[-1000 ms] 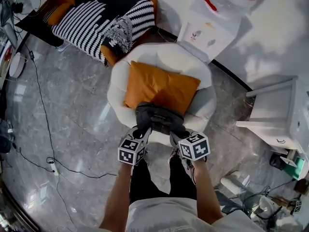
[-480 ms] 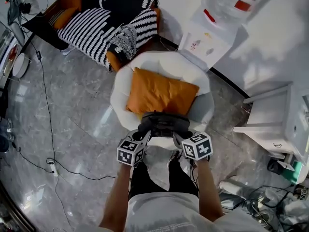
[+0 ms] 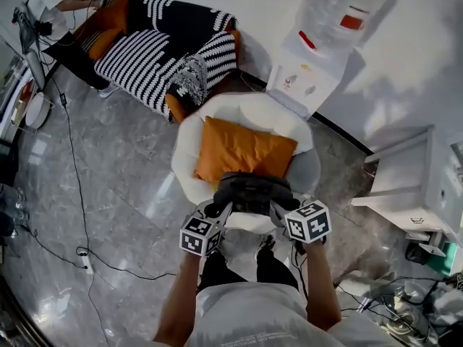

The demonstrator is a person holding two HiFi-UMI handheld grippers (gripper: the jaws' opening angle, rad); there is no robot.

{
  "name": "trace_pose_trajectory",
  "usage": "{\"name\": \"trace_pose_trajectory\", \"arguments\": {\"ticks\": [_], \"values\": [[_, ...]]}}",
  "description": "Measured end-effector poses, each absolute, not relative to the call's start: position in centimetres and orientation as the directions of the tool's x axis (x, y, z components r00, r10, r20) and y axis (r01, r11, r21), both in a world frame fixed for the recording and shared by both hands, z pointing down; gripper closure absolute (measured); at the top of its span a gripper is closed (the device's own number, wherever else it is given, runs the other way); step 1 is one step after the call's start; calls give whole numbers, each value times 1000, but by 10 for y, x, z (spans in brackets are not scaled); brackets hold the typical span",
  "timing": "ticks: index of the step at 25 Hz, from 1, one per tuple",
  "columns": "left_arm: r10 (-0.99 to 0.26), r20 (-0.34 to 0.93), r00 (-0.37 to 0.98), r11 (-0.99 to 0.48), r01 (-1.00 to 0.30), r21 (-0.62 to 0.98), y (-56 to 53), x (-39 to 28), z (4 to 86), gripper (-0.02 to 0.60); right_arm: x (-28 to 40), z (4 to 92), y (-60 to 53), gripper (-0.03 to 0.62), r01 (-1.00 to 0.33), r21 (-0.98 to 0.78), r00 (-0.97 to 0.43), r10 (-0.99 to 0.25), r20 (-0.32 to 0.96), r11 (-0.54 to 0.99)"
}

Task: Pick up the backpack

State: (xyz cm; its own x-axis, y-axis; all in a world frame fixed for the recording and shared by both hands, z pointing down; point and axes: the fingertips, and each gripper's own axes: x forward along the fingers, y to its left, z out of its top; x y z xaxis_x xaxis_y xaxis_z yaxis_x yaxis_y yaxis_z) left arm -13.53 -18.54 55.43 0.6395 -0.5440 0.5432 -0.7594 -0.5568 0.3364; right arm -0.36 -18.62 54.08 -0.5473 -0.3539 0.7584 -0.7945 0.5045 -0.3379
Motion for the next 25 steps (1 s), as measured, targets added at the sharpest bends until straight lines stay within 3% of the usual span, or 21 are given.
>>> {"name": "trace_pose_trajectory", "arguments": {"ticks": [25], "values": [[-693, 400, 600, -594, -789, 154, -235, -146, 417, 522, -14, 406, -232, 557, -736, -194, -611, -512, 603, 649]]}}
